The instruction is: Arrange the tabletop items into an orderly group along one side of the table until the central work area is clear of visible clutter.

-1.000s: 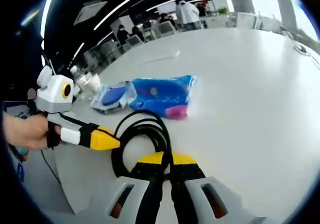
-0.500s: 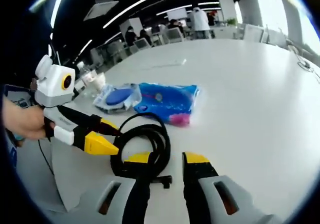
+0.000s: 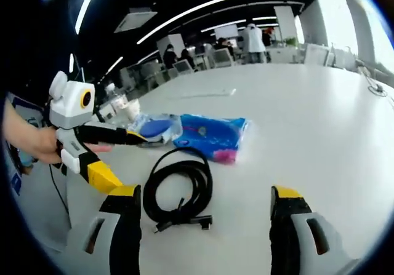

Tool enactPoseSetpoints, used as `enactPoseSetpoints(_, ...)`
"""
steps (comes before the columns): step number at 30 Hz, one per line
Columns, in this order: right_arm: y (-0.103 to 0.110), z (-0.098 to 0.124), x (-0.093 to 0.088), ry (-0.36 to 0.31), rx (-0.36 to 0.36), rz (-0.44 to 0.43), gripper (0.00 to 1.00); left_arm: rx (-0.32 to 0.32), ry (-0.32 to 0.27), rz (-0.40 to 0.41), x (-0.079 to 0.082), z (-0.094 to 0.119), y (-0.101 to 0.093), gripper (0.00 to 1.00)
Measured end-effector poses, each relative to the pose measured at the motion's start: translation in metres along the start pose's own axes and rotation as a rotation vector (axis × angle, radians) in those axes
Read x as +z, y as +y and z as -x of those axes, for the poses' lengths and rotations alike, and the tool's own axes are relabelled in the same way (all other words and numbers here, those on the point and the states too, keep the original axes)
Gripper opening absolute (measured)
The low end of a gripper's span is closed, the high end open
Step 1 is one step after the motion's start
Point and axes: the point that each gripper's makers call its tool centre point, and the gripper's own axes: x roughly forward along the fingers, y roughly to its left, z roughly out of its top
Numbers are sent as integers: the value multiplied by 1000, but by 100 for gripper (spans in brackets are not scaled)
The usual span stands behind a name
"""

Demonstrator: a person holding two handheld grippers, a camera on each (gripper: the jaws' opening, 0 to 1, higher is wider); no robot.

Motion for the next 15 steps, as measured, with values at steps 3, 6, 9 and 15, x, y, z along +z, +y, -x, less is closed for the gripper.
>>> enactPoseSetpoints(3, 1, 1, 1, 2, 0, 12, 89, 11, 9, 0, -6, 6, 8, 96)
enactPoseSetpoints(6, 3, -1, 1, 7, 4, 17, 90, 29, 11, 1, -9, 13, 14, 96)
enactPoseSetpoints(9, 7, -2, 3, 9, 9, 24, 89, 39, 0, 14, -8, 18, 18, 96)
enactPoseSetpoints(15, 17, -1, 6, 11, 23, 47, 89, 43, -5, 17, -10, 24, 22, 96)
